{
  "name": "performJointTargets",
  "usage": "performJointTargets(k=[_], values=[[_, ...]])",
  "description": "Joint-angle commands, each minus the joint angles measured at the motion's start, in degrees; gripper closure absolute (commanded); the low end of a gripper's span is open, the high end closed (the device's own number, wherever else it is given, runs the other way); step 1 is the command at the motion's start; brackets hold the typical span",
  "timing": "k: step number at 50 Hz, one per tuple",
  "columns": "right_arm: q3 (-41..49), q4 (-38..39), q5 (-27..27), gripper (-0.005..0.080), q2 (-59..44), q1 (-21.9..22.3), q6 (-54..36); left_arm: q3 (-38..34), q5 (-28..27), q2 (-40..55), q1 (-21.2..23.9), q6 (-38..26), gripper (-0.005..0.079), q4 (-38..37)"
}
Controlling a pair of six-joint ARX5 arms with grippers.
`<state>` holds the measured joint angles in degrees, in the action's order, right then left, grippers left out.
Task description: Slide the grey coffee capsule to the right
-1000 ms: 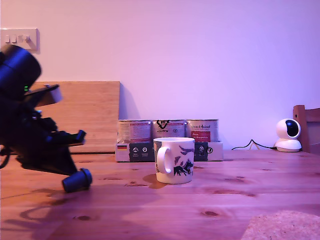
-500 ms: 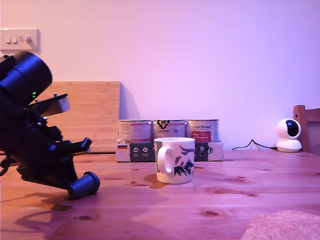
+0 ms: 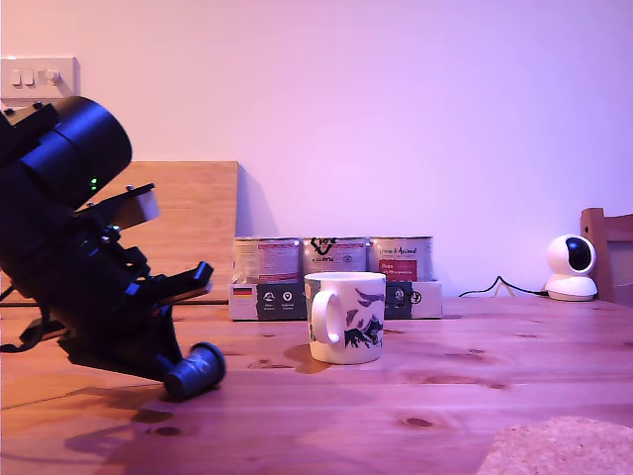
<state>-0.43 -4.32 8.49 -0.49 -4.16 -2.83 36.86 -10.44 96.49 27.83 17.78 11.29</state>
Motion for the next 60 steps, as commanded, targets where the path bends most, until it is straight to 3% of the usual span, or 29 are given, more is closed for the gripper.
performJointTargets(k=[1, 28, 60], values=[[-0.1, 0.6, 0.2, 0.0764, 0.0, 0.0, 0.5, -1.0, -1.2, 1.0, 1.0, 1.0, 0.0763, -1.8], [-0.1, 0.6, 0.2, 0.0764, 0.0, 0.0, 1.3, -0.6, -4.4, 1.0, 5.9, 6.4, 0.0763, -2.3], [-0.1, 0.6, 0.2, 0.0764, 0.0, 0.0, 1.5, 5.2, -6.6, 1.0, 9.8, 9.4, 0.0763, -2.3]])
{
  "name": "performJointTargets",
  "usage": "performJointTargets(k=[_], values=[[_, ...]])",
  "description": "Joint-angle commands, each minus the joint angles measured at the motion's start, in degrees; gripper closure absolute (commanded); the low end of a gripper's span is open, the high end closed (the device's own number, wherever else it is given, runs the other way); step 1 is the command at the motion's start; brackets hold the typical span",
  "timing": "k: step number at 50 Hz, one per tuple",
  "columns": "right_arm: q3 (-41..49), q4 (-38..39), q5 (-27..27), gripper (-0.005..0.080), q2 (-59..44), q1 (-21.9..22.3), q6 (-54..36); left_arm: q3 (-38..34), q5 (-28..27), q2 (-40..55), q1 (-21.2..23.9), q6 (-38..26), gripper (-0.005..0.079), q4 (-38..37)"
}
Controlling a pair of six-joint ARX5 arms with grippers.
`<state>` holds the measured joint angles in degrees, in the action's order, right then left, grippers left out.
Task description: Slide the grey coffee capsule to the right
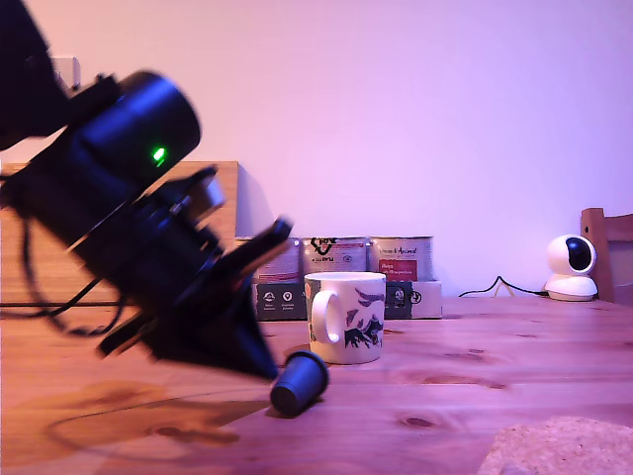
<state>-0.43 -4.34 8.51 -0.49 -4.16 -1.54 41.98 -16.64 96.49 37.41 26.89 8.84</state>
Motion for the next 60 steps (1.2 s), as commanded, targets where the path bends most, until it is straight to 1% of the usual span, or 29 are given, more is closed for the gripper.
performJointTargets(k=[1, 10, 15, 21, 28, 40, 48, 52, 60], values=[[-0.1, 0.6, 0.2, 0.0764, 0.0, 0.0, 0.2, 0.1, -0.5, 1.0, 0.3, 0.3, 0.0763, 0.2], [-0.1, 0.5, 0.2, 0.0764, 0.0, 0.0, 0.2, 0.1, -0.3, 1.0, -1.0, 0.0, 0.0763, 0.2], [-0.1, 0.3, 0.2, 0.0764, 0.0, 0.0, 0.2, 0.2, 0.8, 0.9, -1.9, -1.6, 0.0763, 0.3], [-0.1, 0.2, 0.2, 0.0764, 0.0, 0.0, 0.2, 0.2, 0.9, -0.4, -2.6, -3.7, 0.0763, 0.4], [-0.1, 0.2, 0.2, 0.0764, 0.0, 0.0, 0.2, 0.2, 4.1, -3.5, -2.7, -6.9, 0.0763, 0.5], [-0.1, 0.2, 0.1, 0.0764, 0.0, 0.0, 0.1, 0.1, 13.4, -9.3, -3.8, -13.0, 0.0763, -0.5], [-0.1, -0.3, 0.1, 0.0764, 0.0, 0.0, 0.1, 0.1, 16.7, -12.8, -6.3, -16.9, 0.0763, -1.7], [-0.1, -1.4, 0.1, 0.0764, 0.0, 0.0, 0.1, 0.1, 16.8, -14.2, -8.0, -18.4, 0.0763, -2.3], [-0.1, -4.9, 0.1, 0.0764, 0.0, 0.0, 0.1, 0.0, 16.7, -16.9, -11.8, -19.1, 0.0763, -3.6]])
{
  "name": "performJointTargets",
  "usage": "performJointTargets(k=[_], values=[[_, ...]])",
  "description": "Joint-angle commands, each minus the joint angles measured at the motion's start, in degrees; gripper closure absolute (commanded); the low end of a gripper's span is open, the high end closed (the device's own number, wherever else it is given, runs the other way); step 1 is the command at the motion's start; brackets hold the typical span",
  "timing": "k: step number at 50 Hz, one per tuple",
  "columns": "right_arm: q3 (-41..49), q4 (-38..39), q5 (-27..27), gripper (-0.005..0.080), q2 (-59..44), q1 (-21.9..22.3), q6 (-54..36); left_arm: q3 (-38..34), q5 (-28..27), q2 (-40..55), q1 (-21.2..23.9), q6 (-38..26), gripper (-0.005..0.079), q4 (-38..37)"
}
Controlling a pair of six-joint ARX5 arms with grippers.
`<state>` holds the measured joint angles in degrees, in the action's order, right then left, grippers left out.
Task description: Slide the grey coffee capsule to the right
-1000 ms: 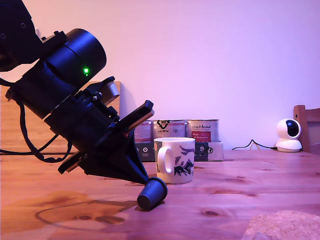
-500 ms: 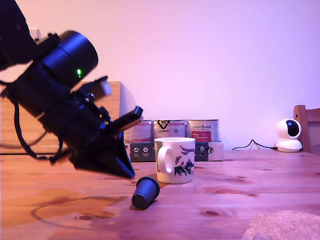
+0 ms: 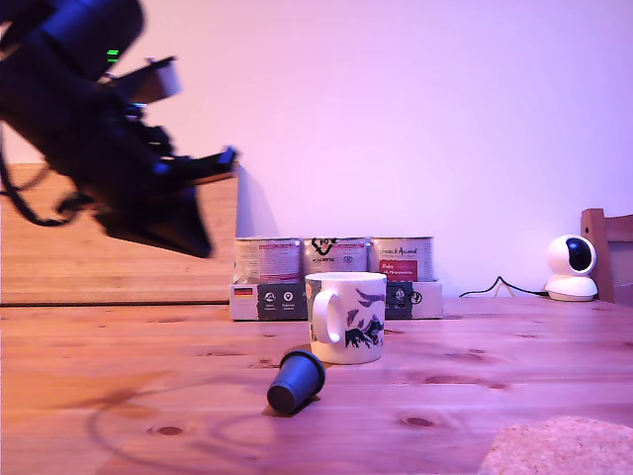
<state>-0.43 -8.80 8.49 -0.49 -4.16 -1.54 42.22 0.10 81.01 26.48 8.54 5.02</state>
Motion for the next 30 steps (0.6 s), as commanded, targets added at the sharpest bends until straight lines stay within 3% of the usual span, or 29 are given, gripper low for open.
performJointTargets(k=[1, 30], values=[[-0.1, -0.7, 0.1, 0.0764, 0.0, 0.0, 0.0, -0.3, 0.0, -1.9, -1.5, -1.0, 0.0763, 0.0], [-0.1, -0.7, 0.0, 0.0764, 0.0, 0.0, 0.0, -0.5, 0.3, -17.4, -17.2, -5.1, 0.0763, -11.9]])
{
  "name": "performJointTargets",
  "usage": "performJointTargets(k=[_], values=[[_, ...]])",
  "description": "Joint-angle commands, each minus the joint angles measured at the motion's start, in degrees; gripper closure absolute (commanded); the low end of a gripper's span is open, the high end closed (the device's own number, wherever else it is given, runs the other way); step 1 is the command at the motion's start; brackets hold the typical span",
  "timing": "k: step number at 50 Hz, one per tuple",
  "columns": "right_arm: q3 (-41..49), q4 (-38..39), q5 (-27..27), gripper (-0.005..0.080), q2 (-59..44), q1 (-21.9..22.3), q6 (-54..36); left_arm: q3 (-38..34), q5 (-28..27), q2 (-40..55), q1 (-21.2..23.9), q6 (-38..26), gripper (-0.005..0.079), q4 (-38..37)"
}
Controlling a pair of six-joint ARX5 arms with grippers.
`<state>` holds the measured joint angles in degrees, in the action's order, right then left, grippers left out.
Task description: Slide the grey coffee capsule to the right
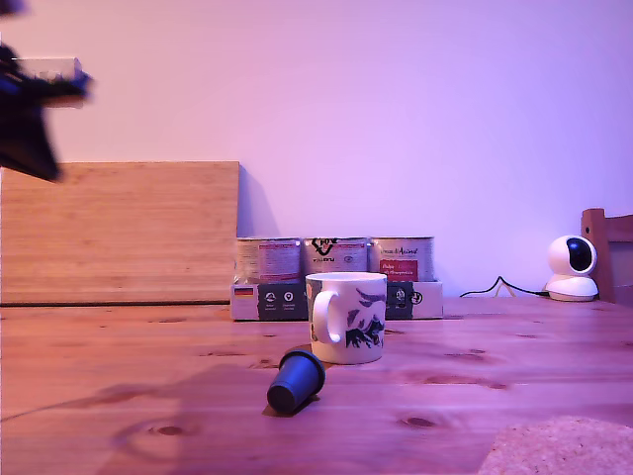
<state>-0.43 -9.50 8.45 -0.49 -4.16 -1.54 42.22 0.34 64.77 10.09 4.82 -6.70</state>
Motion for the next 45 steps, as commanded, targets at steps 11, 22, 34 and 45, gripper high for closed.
performJointTargets(k=[11, 22, 34, 45], values=[[-0.1, 0.0, 0.0, 0.0764, 0.0, 0.0, 0.0, -1.7, -6.7, -7.5, -4.1, -7.0, 0.0763, 0.5], [-0.1, 0.0, 0.0, 0.0764, 0.0, 0.0, 0.0, -5.3, -8.2, -13.7, -5.6, -6.3, 0.0763, 0.8], [-0.1, 0.0, 0.0, 0.0764, 0.0, 0.0, 0.0, -12.8, -4.4, -21.8, -6.2, -1.8, 0.0763, 2.1], [-0.1, 0.0, 0.0, 0.0764, 0.0, 0.0, 0.0, -16.9, -3.6, -29.5, -6.2, -0.6, 0.0763, 2.0]])
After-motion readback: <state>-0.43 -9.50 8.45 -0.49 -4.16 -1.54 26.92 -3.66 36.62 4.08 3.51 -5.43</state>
